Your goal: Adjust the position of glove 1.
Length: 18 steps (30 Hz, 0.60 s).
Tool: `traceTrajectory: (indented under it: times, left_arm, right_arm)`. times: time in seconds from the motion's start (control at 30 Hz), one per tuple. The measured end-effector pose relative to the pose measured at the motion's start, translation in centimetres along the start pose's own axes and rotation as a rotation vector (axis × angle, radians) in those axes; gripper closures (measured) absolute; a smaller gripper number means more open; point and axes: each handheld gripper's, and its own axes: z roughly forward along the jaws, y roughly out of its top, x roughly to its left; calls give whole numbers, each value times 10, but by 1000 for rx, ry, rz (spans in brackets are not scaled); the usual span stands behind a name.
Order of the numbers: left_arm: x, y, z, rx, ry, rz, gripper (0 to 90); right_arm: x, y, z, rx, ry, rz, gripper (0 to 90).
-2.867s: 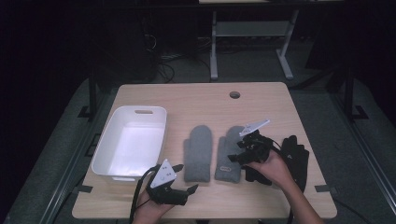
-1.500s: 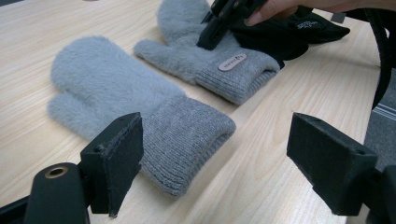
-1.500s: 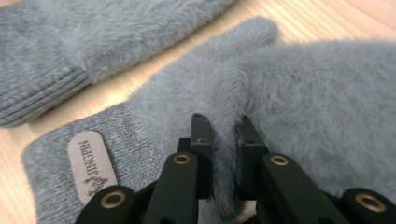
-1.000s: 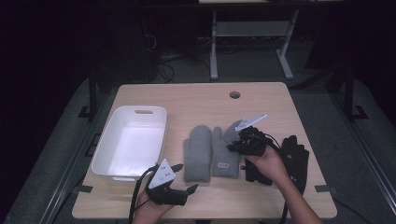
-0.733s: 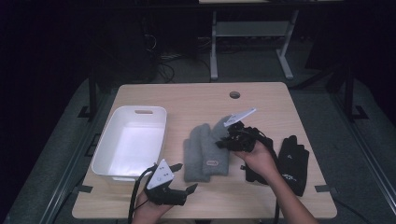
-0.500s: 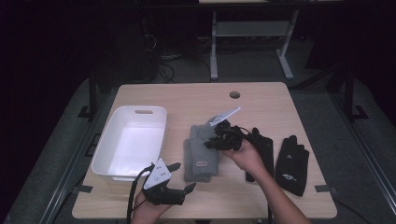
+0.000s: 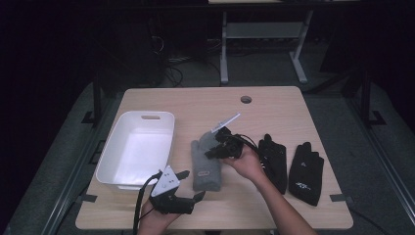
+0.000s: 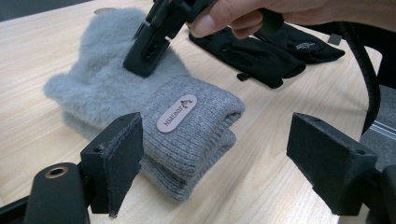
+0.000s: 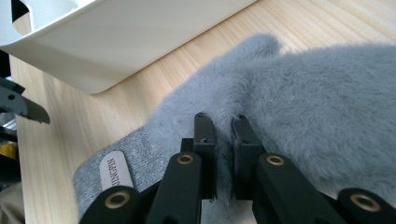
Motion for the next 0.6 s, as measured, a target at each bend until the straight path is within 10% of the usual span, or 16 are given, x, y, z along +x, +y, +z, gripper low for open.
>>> traceTrajectory:
  times: [0.27, 0.6]
  left_arm:
    - [1, -1, 7, 41, 0, -36, 185]
    - [4, 5, 18, 56, -31, -140, 185]
  right_arm:
    - [-11, -9, 10, -9, 7, 46, 538]
    - [-17, -15, -18, -93, -53, 90, 298]
